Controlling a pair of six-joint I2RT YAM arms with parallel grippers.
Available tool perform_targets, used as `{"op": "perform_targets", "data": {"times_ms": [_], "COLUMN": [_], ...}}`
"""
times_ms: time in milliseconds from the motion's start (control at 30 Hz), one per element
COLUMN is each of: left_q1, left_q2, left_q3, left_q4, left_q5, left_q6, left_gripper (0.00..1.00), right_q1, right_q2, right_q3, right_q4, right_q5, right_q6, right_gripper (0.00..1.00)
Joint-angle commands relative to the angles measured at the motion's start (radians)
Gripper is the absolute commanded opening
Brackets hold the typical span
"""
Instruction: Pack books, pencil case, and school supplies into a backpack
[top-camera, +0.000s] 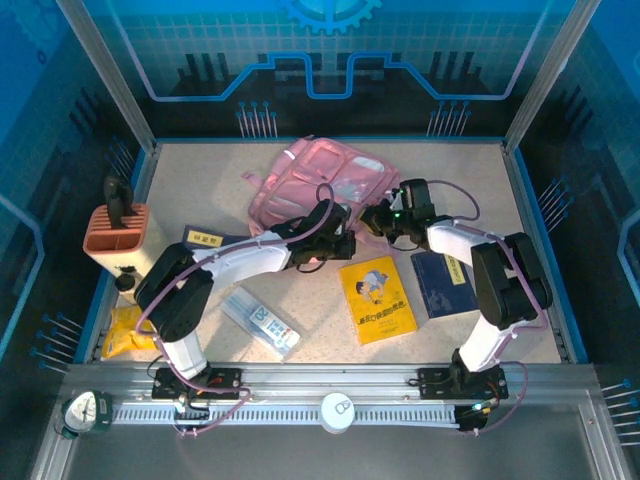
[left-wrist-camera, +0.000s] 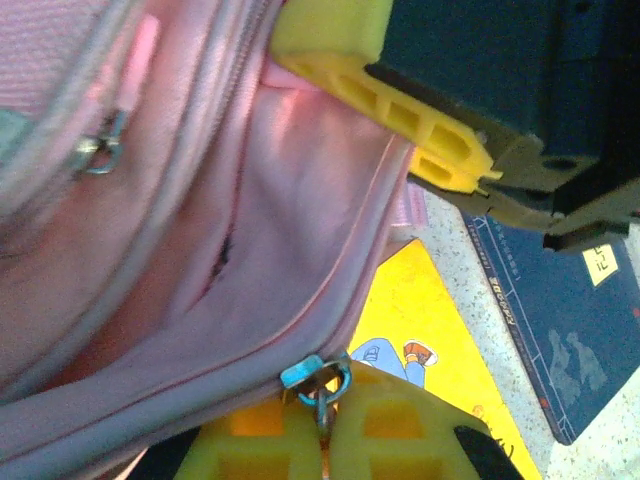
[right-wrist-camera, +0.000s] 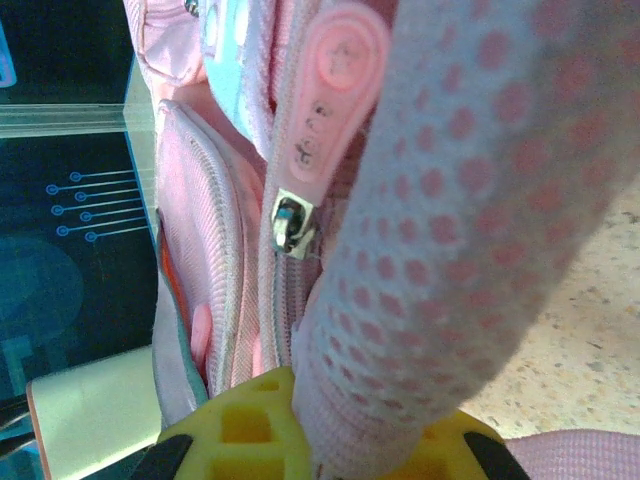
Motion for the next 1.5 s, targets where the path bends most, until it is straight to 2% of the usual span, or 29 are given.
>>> {"op": "perform_targets", "data": {"times_ms": [0, 100, 267, 367, 433, 500, 533, 667, 833, 900, 933, 1233, 1367, 1467], "left_q1": [-0.009, 0.006, 0.035, 0.037, 0.036, 0.032, 0.030, 0.030, 0.031, 0.030, 0.031, 0.023, 0.017, 0.014], "left_q2": [-0.142, -0.187, -0.225, -0.239, -0.218, -0.180, -0.157, -0.102, -0.080, -0.079, -0.078, -0.069, -0.067, -0.064], "left_q3": [-0.065, -0.128, -0.180, -0.178, -0.142, -0.101, -0.081, -0.030, -0.015, -0.020, -0.017, 0.004, 0.010, 0.022], "left_q4": [-0.105, -0.158, -0.227, -0.198, -0.155, -0.115, -0.101, -0.084, -0.055, -0.042, -0.041, -0.038, -0.037, -0.042], "left_q5": [-0.003, -0.004, -0.021, 0.007, 0.058, 0.095, 0.099, 0.073, 0.052, 0.054, 0.052, 0.052, 0.052, 0.055], "left_q6": [0.065, 0.083, 0.094, 0.078, 0.057, 0.040, 0.035, 0.019, 0.005, 0.000, 0.000, 0.000, 0.004, 0.001], "left_gripper": [0.00, 0.00, 0.00, 0.00, 0.00, 0.00, 0.00, 0.00, 0.00, 0.00, 0.00, 0.00, 0.00, 0.00], "right_q1": [-0.080, -0.104, -0.136, -0.150, -0.140, -0.118, -0.110, -0.096, -0.093, -0.085, -0.073, 0.054, 0.125, 0.161], "right_q2": [-0.044, -0.033, -0.010, 0.023, 0.027, 0.015, 0.006, -0.068, -0.183, -0.237, -0.265, -0.357, -0.329, -0.272], "right_q3": [0.082, 0.142, 0.210, 0.242, 0.223, 0.217, 0.215, 0.143, 0.033, -0.030, -0.063, -0.254, -0.307, -0.301], "right_q4": [-0.067, -0.148, -0.233, -0.261, -0.200, -0.215, -0.230, -0.239, -0.250, -0.225, -0.210, -0.087, 0.017, 0.070], "right_q5": [0.039, 0.020, 0.062, 0.051, 0.012, 0.021, 0.029, 0.038, 0.001, -0.009, -0.022, 0.013, 0.037, 0.062], "right_q6": [-0.099, -0.155, -0.219, -0.237, -0.241, -0.260, -0.282, -0.320, -0.357, -0.337, -0.328, -0.136, 0.010, 0.082], "right_gripper": [0.00, 0.00, 0.00, 0.00, 0.00, 0.04, 0.15, 0.46, 0.74, 0.93, 1.00, 1.00, 1.00, 0.95]}}
